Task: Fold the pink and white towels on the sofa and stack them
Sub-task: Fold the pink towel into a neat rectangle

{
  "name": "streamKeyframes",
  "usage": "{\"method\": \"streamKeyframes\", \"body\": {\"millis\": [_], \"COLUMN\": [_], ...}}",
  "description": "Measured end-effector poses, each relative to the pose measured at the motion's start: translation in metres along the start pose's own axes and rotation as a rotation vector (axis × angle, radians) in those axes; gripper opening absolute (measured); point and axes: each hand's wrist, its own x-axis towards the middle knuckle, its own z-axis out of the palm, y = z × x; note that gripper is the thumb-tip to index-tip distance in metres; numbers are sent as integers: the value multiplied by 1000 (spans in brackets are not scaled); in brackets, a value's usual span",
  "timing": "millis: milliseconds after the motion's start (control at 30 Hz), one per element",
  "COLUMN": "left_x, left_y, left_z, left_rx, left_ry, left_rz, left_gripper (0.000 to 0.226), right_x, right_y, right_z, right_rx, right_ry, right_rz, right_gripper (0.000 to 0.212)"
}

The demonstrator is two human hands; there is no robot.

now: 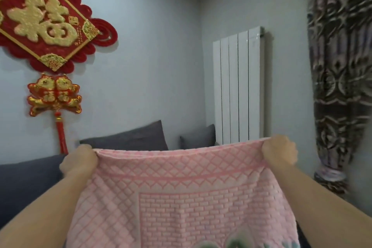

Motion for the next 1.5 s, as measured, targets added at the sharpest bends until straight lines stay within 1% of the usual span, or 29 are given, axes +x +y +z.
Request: {"method": "streamKeyframes", "body": {"millis": [100,200,300,367,433,500,533,600,700,733,767,800,867,900,967,1000,1033,1067,1100,1167,1200,1300,1333,1400,1433,1500], "left_x": [29,52,64,64,57,41,30,0,-66,-89,-113,-137,-180,-202,-245,-266,-284,-298,-308,-318,-319,-317,-314,-311,-310,-311], "left_y": [40,73,90,87,71,41,19,-37,-136,-171,-205,-238,-302,-332,-382,-404,-423,-439,-452,-473,-482,-492,-491,-485,-484,-476], "left_z": [-27,-63,-92,-101,-99,-89,-77,-42,31,58,79,100,133,144,151,150,148,147,147,151,155,163,163,163,168,172], "left_rx": [-130,-319,-391,-413,-398,-403,-392,-303,-176,-157,-130,-92,-10,26,73,113,149,181,224,336,369,325,320,328,316,225], "left_ry": [51,127,182,201,201,151,98,-42,-325,-430,-523,-617,-774,-821,-878,-911,-948,-989,-1036,-1132,-1197,-1450,-1532,-1656,-1715,-1792], "left_rz": [69,76,165,220,310,399,449,560,661,659,640,601,510,472,451,446,441,438,444,465,459,453,463,459,410,190], "left_gripper": [29,28,27,26,24,23,22,20,36,33,24,20,25,25,23,22,24,25,23,15,14,24,25,17,18,34], "right_x": [19,33,36,29,11,-15,-33,-77,-155,-184,-214,-244,-301,-327,-373,-393,-412,-429,-444,-462,-464,-459,-454,-439,-429,-407], "right_y": [-34,-66,-78,-75,-64,-34,-11,50,152,184,214,241,291,314,353,372,390,405,417,430,433,434,433,429,427,420], "right_z": [-35,-77,-116,-134,-146,-150,-147,-134,-112,-105,-99,-93,-84,-82,-83,-85,-87,-90,-92,-95,-95,-97,-96,-93,-91,-87], "right_rx": [95,205,281,289,301,262,230,149,-26,-83,-141,-206,-338,-409,-523,-560,-597,-635,-669,-740,-776,-862,-888,-920,-943,-1008], "right_ry": [145,278,368,425,451,465,456,382,234,174,111,55,-22,-59,-152,-198,-237,-274,-316,-390,-413,-432,-429,-395,-371,-345], "right_rz": [-61,-55,-93,-137,-165,-185,-187,-156,-72,-49,-28,7,53,79,173,214,252,286,311,353,379,433,442,457,455,427], "right_gripper": [28,35,39,39,40,43,44,43,37,35,32,31,33,32,20,19,25,32,34,28,25,20,18,12,10,6]}}
